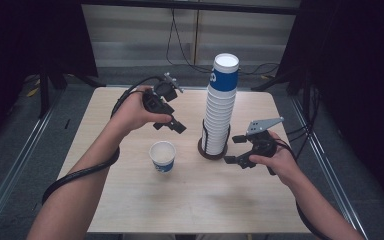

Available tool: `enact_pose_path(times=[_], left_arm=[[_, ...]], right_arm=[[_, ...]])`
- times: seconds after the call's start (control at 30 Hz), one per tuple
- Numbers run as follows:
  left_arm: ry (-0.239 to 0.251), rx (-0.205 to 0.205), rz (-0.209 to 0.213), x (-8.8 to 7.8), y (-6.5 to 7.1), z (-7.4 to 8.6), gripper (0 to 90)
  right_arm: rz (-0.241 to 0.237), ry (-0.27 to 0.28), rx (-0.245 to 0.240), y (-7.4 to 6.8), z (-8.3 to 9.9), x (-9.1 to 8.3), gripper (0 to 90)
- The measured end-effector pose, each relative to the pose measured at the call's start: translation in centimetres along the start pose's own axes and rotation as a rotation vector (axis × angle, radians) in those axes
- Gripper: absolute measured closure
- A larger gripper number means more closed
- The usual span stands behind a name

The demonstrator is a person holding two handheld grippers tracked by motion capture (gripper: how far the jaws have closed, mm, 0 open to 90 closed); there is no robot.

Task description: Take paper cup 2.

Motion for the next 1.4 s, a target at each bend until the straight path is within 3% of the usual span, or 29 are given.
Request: enact_pose_path(times=[0.2,0.4,0.63,1.03,1.17,1.4], left_arm=[[-0.008,0.010,0.016,0.1,0.0,-1.9,17.1],[0.002,0.026,0.004,-0.2,-0.3,-3.4,17.1],[0.035,0.035,-0.040,-0.4,-0.8,-5.7,17.0],[0.099,0.063,-0.041,-0.5,-1.0,-9.1,16.6],[0.118,0.056,-0.053,-0.4,-1.4,-9.7,16.5],[0.161,0.009,-0.054,0.1,-2.1,-10.6,16.4]], right_arm=[[0.011,0.008,0.008,0.4,-1.0,-0.5,13.7],[0.017,0.028,0.024,0.9,-2.0,-0.9,13.6],[0.039,0.039,0.014,1.3,-3.5,-1.4,13.6],[0.071,0.054,0.022,2.1,-4.6,-2.4,13.6],[0.078,0.057,0.026,2.4,-4.8,-2.4,13.6],[0.105,0.086,0.039,2.8,-6.0,-2.6,13.3]])
Point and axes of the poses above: each handheld gripper's, and its own axes: x roughly forward along the jaws, z roughly out of its underside, y roughly to its right, the point moved 7 cm from there along x, roughly forward along the jaws, and after that the axes turned 9 degrees about x, right-handed, at the moved point
